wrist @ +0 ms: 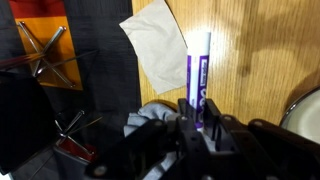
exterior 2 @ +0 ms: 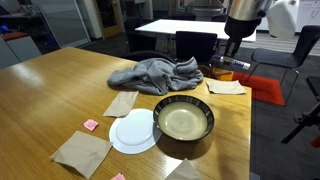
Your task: Pick up the marker from the bowl and put it on the table
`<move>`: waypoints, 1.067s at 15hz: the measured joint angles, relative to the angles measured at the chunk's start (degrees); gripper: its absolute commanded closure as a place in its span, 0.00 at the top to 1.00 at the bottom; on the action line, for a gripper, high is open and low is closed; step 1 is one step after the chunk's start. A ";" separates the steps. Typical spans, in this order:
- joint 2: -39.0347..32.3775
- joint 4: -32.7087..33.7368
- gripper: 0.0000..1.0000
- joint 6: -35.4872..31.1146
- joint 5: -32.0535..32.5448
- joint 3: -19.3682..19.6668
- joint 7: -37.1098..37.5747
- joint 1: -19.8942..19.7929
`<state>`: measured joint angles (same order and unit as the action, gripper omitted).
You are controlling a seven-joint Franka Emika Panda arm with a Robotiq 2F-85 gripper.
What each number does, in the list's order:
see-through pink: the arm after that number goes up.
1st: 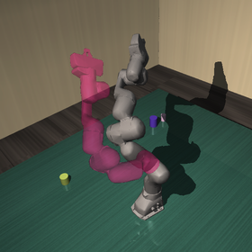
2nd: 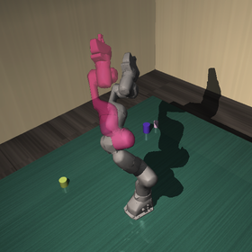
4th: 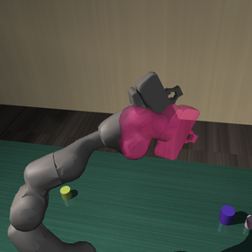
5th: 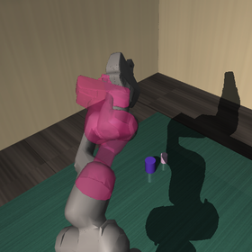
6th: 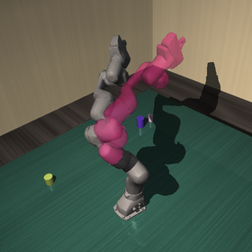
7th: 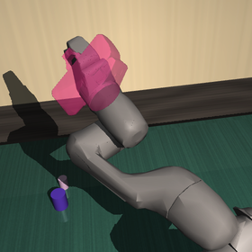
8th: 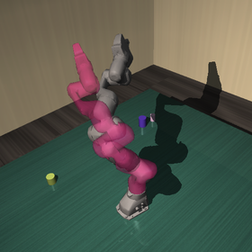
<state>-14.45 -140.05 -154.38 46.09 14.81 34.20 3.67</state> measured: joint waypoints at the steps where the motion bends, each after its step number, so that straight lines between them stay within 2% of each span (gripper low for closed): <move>1: -0.52 -0.06 0.05 -0.34 0.96 0.02 0.51 -0.30; 4: -2.82 -0.05 0.05 -3.16 2.89 0.34 1.13 -0.84; 10: -9.61 1.68 0.05 -14.17 3.23 1.16 0.95 -2.49; 13: -13.02 3.57 0.05 -16.10 0.26 -0.92 -1.55 -5.23; 16: -15.83 5.97 0.05 -16.14 -3.09 -4.71 -5.36 -8.91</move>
<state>-30.28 -134.08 -170.51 43.01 10.10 28.84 -5.24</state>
